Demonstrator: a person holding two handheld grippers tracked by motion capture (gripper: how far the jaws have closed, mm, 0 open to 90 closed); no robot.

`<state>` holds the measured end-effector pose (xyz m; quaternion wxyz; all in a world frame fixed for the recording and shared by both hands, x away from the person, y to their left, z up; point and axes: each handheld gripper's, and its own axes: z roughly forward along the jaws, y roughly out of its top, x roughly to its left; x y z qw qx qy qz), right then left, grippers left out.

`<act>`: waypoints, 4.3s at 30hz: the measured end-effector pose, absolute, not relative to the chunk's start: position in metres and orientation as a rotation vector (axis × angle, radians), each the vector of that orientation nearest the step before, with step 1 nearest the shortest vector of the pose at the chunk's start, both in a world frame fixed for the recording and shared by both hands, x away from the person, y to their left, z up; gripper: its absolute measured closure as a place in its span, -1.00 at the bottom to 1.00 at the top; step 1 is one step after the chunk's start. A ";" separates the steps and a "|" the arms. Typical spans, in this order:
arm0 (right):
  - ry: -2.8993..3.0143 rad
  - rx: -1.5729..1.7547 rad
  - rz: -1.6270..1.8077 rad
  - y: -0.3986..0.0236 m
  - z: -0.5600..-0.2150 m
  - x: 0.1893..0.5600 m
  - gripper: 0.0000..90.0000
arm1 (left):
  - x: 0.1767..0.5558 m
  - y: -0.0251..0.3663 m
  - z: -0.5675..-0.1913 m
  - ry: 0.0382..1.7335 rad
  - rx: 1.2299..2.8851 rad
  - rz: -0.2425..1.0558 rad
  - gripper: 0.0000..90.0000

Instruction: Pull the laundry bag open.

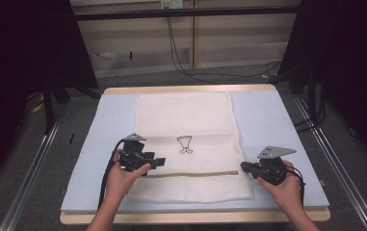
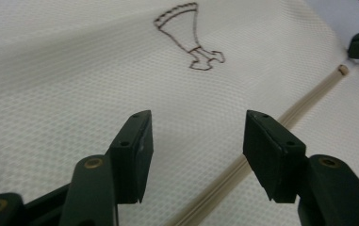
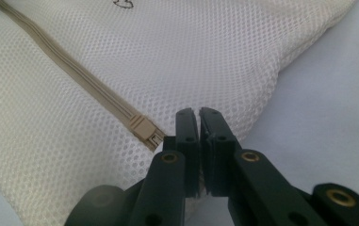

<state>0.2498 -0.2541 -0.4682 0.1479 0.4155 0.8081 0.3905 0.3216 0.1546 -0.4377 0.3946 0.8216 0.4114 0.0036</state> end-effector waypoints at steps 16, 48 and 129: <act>2.287 1.225 1.109 -0.260 -0.473 0.244 0.85 | 0.316 0.072 -0.437 0.882 2.108 -0.104 -0.07; 2.388 1.060 1.067 -0.250 -0.482 0.240 1.00 | 0.309 -0.035 -0.479 1.098 2.009 -0.480 0.62; 2.381 1.093 1.118 -0.254 -0.485 0.240 1.00 | 0.321 0.015 -0.469 1.157 2.006 -0.548 0.95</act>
